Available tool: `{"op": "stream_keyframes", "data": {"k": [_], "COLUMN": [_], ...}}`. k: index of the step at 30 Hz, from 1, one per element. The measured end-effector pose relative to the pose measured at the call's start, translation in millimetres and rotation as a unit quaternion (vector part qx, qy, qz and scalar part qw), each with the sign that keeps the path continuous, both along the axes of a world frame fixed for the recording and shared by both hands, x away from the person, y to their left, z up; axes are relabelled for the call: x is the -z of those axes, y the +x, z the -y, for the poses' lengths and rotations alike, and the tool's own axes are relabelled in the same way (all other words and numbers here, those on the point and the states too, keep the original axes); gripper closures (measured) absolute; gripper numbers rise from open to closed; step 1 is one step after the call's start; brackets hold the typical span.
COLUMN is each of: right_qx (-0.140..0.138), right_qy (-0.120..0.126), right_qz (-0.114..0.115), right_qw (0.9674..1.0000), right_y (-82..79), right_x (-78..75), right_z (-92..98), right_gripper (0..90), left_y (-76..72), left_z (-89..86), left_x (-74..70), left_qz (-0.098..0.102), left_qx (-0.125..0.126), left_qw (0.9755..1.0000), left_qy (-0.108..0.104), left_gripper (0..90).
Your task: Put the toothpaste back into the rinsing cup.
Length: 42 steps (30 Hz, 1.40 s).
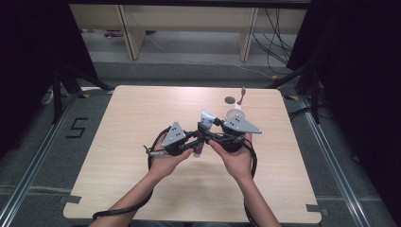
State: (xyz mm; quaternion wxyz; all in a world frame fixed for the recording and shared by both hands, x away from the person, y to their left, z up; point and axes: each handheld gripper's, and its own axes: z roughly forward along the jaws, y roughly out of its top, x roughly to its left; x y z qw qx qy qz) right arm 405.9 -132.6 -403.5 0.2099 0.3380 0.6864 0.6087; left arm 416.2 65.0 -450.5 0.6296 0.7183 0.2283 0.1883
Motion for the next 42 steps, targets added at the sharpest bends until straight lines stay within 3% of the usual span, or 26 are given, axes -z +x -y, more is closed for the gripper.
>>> {"op": "stream_keyframes", "data": {"k": [6,9,12,16,19,28,31,36,38,39,42], "right_qx": [-0.003,-0.01,-0.015,-0.012,-0.011,-0.013,-0.005,0.01,0.009,0.017,0.021], "right_qy": [-0.01,0.006,0.004,0.008,-0.006,-0.013,-0.023,-0.026,-0.02,-0.018,-0.019], "right_qz": [0.012,0.006,-0.001,0.007,0.016,0.024,0.046,0.046,0.057,0.032,0.053], "right_qw": [0.9999,0.9999,0.9999,0.9999,0.9998,0.9995,0.9986,0.9985,0.9982,0.9992,0.9982], "right_y": [1.5,-0.2,-0.3,-0.3,0.2,-5.5,-3.7,-3.8,-1.7,-5.5,-2.5], "right_x": [-0.1,-0.2,-0.6,-0.9,-2.2,-4.4,-4.5,-4.9,-5.9,-7.2,-10.5], "right_z": [0.3,-0.3,0.1,0.8,1.4,-0.3,0.5,3.0,5.1,5.4,10.9], "right_gripper": [55.3,59.6,60.9,63.5,66.2,75.7,77.7,79.2,79.5,79.5,79.8], "left_y": [-0.5,-0.6,-0.2,0.4,1.2,1.1,0.9,-0.1,-1.0,-1.4,-2.6], "left_z": [0.7,0.6,0.7,1.1,1.6,2.5,1.8,-4.5,-8.9,-13.0,-28.1], "left_x": [-1.1,-1.2,-0.9,-2.1,-3.5,-3.7,-4.9,-6.7,-6.1,-5.2,-1.8], "left_qz": [0.001,0.001,-0.003,-0.006,-0.009,-0.014,-0.016,-0.013,-0.008,-0.006,-0.006], "left_qx": [0.006,0.006,0.008,0.01,0.014,0.018,0.017,0.009,0.004,0.0,-0.014], "left_qw": [1.0,1.0,0.9999,0.9998,0.9997,0.9996,0.9997,0.9997,0.9994,0.9991,0.9987], "left_qy": [-0.004,-0.007,-0.013,-0.017,-0.016,-0.019,-0.012,0.018,0.033,0.041,0.048], "left_gripper": [73.4,73.4,73.3,72.9,72.3,67.3,63.5,51.9,50.2,49.0,47.6]}}
